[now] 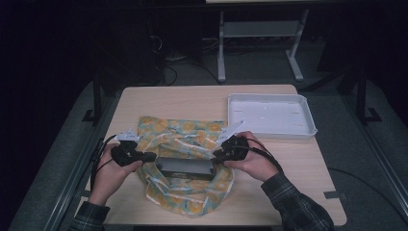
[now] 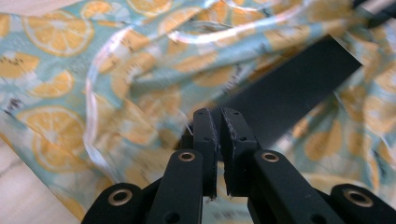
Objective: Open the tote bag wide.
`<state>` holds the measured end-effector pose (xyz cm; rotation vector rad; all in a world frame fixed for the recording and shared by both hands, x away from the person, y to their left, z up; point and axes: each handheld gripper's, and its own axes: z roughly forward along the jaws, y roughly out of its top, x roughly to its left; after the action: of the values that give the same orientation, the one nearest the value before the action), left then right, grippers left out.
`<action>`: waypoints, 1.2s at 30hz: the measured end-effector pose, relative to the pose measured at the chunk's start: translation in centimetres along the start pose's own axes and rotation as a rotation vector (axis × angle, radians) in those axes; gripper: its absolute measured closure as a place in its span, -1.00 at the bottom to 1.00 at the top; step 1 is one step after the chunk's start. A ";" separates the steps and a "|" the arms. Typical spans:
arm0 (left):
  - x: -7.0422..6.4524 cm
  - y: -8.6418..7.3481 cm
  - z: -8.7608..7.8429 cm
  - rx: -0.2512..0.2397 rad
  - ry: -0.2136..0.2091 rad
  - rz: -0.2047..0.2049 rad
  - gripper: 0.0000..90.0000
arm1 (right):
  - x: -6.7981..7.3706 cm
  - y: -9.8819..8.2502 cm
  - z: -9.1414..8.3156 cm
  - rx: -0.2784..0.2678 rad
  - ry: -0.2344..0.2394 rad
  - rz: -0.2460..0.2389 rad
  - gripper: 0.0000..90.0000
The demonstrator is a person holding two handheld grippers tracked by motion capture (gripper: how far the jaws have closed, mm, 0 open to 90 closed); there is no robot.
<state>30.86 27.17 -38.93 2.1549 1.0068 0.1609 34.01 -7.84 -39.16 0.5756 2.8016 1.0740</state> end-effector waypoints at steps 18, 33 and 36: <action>-1.6 -0.7 0.7 0.017 -0.037 0.039 0.93 | -1.6 0.0 2.2 0.026 0.020 0.002 0.99; -1.8 -0.5 1.6 0.024 -0.019 0.060 0.95 | -2.4 -0.3 2.1 0.031 -0.032 0.031 1.00; -1.7 -1.1 1.0 0.027 -0.013 0.049 0.95 | -2.6 -0.5 2.2 0.037 -0.043 0.045 1.00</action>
<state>29.48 25.84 -40.07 2.2035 0.9542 0.1574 36.77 -7.75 -41.27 0.6610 2.7896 1.0078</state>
